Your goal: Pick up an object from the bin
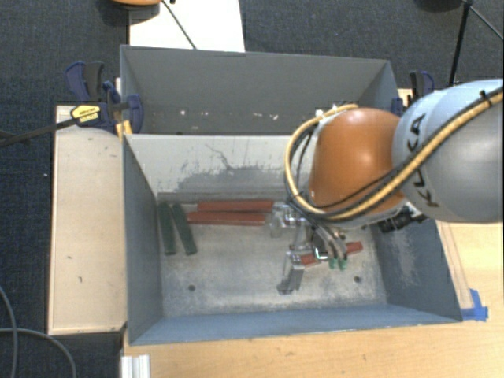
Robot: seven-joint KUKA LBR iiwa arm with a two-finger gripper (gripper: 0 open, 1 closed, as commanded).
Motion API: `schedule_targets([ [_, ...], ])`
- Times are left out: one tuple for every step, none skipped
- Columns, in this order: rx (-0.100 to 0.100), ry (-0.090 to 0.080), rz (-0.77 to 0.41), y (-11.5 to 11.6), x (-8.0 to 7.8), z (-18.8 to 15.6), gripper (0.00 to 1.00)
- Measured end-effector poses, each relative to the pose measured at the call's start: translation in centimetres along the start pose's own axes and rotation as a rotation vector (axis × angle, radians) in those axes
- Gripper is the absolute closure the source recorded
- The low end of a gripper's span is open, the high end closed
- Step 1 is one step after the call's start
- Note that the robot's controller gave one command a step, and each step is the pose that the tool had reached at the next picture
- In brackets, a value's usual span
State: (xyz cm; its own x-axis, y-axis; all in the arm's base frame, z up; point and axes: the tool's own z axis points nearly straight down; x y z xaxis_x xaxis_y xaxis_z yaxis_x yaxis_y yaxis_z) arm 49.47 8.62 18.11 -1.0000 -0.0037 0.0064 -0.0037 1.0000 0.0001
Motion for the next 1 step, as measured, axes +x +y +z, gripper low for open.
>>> schedule_targets([
  [-0.001,-0.008,0.004,-0.04,-0.19,-0.37,0.0],
])
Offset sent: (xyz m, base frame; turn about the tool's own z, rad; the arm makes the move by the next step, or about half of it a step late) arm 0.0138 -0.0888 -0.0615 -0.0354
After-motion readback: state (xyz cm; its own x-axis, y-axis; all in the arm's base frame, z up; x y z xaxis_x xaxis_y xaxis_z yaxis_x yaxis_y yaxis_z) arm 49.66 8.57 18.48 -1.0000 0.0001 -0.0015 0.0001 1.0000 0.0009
